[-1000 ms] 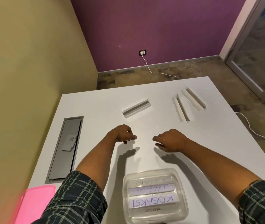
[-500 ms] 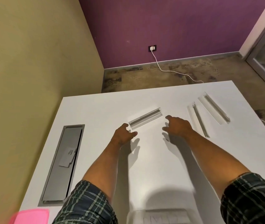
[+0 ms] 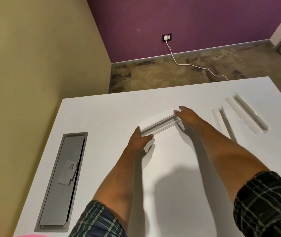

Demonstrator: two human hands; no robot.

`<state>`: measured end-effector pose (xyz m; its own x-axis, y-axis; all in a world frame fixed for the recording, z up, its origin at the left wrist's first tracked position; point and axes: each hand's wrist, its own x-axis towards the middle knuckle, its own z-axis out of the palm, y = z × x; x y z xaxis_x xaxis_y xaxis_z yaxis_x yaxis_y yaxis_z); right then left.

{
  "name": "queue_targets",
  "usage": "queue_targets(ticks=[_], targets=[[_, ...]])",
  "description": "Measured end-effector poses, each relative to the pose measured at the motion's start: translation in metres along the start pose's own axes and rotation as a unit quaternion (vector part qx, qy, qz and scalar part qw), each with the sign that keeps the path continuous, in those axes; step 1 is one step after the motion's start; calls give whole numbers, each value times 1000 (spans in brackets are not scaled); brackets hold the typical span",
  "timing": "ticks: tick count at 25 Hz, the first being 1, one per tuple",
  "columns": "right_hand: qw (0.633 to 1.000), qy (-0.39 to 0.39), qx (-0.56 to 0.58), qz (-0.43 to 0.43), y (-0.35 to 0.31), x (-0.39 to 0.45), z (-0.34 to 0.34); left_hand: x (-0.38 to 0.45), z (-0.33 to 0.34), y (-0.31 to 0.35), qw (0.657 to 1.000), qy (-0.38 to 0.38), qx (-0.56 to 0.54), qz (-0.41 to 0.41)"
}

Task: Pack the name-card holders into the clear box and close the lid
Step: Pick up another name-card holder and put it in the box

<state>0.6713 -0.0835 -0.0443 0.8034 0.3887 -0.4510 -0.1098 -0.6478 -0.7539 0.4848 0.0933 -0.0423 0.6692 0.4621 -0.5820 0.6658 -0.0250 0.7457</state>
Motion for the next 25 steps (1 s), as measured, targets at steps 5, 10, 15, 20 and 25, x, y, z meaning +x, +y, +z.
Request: queue_targets(ticks=[5, 10, 15, 20, 25], targets=[[998, 53, 30, -8, 2, 7, 14, 8, -2, -6, 997, 30, -63, -13], [989, 138, 60, 12, 11, -21, 22, 2, -3, -20, 989, 60, -131, -22], [982, 159, 93, 28, 20, -60, 28, -24, 4, -27, 984, 101, -144, -24], [979, 170, 103, 37, 28, -113, 38, -63, 3, -36, 971, 144, -188, -21], [990, 131, 46, 7, 30, -172, 51, -108, -2, -45, 955, 164, -248, -11]])
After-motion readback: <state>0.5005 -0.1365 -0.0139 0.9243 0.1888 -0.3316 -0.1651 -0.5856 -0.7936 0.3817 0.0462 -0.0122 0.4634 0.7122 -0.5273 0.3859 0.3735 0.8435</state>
